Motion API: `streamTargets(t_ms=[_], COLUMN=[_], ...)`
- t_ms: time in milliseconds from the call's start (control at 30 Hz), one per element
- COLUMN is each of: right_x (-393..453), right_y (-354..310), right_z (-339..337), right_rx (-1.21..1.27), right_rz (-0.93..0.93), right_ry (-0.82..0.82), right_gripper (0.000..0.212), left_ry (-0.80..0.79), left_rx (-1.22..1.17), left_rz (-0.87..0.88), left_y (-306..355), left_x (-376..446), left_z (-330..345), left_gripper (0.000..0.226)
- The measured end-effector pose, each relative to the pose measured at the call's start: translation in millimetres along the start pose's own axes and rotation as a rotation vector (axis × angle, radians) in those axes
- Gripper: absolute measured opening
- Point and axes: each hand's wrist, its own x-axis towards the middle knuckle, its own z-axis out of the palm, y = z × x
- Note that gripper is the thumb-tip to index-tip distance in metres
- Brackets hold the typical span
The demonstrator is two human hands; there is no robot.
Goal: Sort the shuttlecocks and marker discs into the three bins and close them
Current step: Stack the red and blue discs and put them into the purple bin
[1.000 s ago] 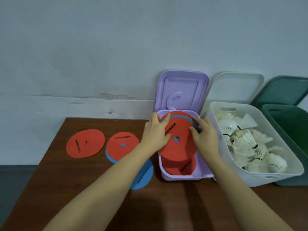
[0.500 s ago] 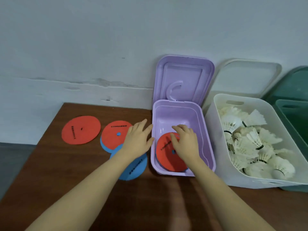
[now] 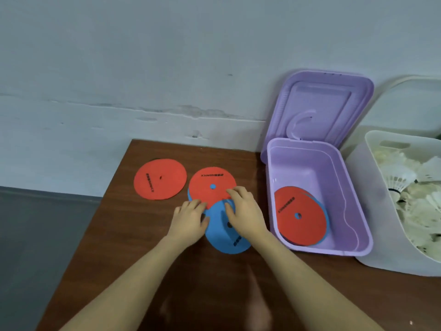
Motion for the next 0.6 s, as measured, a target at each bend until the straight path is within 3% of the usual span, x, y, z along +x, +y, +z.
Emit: streamTargets(t_ms=[133,233,400,600], right_x=[-4,-13,-24,-28], right_y=[10,17,17,2], right_z=[33,52,67,73], right_rx=[-0.109,-0.155,-0.168,-0.029], right_rz=[0.363,0.526,0.492,0.437], right_ry=[-0.182,-0.230,-0.161,-0.035], right_gripper=[0.072,0.091,0.083,0.074], left_ry=[-0.122,-0.177,-0.202,-0.153], left_rx=[0.001,-0.005,0.012,-0.102], left_rz=[0.023,0.122,0.223,0.181], left_y=[-19,-23,-25,-33], left_x=[4,7,1,-7], left_z=[15,24,41,45], left_gripper=[0.059,0.063,0.070,0.080])
